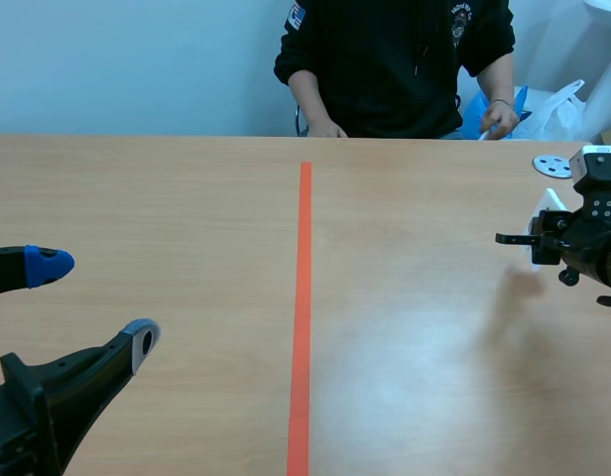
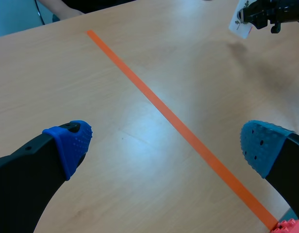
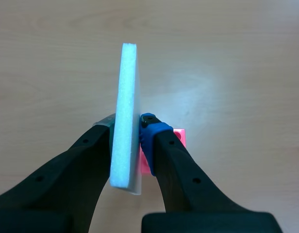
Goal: Sort the leaf by its shape. The table is split by an orange tape line. A compound leaf with several leaflets goes to the left side, a simple leaf with one blade goes to the right side. Return to the home posture when a red brick is placed on the table.
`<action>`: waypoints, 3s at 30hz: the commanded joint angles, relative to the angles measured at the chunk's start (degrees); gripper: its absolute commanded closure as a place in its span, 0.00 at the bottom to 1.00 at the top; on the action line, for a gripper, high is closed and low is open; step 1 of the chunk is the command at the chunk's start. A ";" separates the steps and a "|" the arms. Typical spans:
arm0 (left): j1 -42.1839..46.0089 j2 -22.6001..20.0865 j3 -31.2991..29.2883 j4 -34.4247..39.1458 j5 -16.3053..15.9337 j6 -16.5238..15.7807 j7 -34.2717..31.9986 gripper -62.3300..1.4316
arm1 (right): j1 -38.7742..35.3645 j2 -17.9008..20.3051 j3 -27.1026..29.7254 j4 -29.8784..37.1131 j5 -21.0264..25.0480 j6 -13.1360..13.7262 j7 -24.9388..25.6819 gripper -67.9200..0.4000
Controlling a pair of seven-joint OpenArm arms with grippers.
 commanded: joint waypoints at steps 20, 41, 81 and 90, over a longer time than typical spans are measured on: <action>-0.33 0.24 0.04 1.18 -0.37 -0.07 -1.18 0.00 | 1.90 -0.28 -0.46 -0.74 -2.86 -1.29 2.93 0.54; -0.33 0.26 0.02 1.18 -0.37 -0.02 -1.22 0.00 | -19.67 13.42 9.64 40.11 19.43 17.42 -12.09 0.00; -1.11 0.26 0.04 1.18 -0.37 -0.04 -0.76 0.00 | -64.74 1.18 22.77 86.88 26.25 19.91 -15.37 0.00; -1.11 0.26 0.04 1.18 -0.37 -0.04 -0.76 0.00 | -64.74 1.31 22.77 86.88 26.23 19.89 -15.41 0.00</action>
